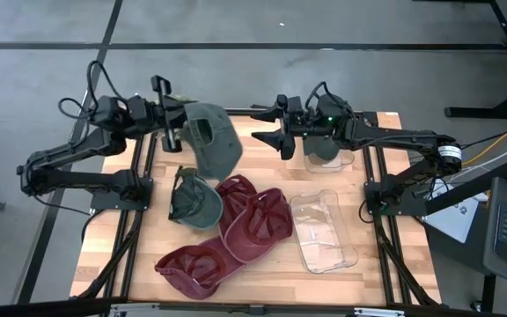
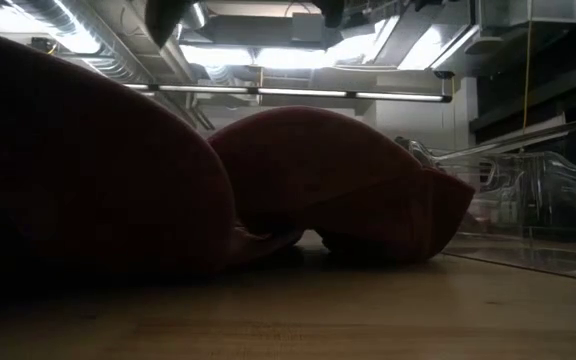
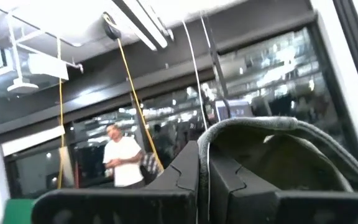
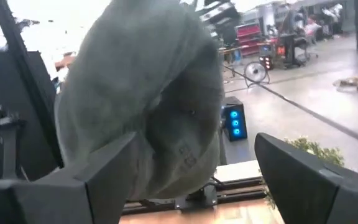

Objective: Pick & Place hat
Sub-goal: Put the right gray cap into the top transparent bin

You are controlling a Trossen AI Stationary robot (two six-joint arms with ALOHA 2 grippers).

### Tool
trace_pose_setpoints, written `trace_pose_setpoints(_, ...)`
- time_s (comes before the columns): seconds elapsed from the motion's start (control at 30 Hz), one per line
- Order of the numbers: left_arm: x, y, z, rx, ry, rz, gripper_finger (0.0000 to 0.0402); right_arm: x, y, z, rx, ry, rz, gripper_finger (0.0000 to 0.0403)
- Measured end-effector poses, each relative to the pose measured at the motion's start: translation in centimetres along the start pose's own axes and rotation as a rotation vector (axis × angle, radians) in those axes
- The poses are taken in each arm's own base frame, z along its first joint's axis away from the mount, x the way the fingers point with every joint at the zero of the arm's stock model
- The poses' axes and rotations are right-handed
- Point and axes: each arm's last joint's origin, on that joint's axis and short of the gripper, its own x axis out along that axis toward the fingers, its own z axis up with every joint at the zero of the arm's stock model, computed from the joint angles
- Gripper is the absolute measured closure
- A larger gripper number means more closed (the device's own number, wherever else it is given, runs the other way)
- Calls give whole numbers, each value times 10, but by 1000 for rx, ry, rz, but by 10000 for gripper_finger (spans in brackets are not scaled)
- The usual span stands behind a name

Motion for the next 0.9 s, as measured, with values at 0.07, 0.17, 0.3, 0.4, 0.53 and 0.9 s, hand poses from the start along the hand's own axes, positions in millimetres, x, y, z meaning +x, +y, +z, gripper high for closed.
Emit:
trace_pose_setpoints(0.07, 7, 1, -4, -51, -24, 3, 398, 0, 1, 0, -63, 2, 4, 83)
trace_pose_setpoints(0.17, 16, 1, -15, -128, -9, 0, 398, 1, 5, -2, -182, 8, 15, 83)
trace_pose_setpoints(0.3, 25, 0, -25, -208, -12, -7, 398, 2, 8, -2, -296, 3, 25, 83)
trace_pose_setpoints(0.4, 31, -3, -26, -241, -61, -9, 398, 3, 10, -3, -312, 3, 34, 83)
trace_pose_setpoints(0.53, 39, -7, -31, -254, -81, 28, 398, 4, 14, -2, -389, -9, 41, 83)
trace_pose_setpoints(0.9, 52, -15, -56, -293, 6, 191, 398, 5, 20, 3, -465, -80, 35, 83)
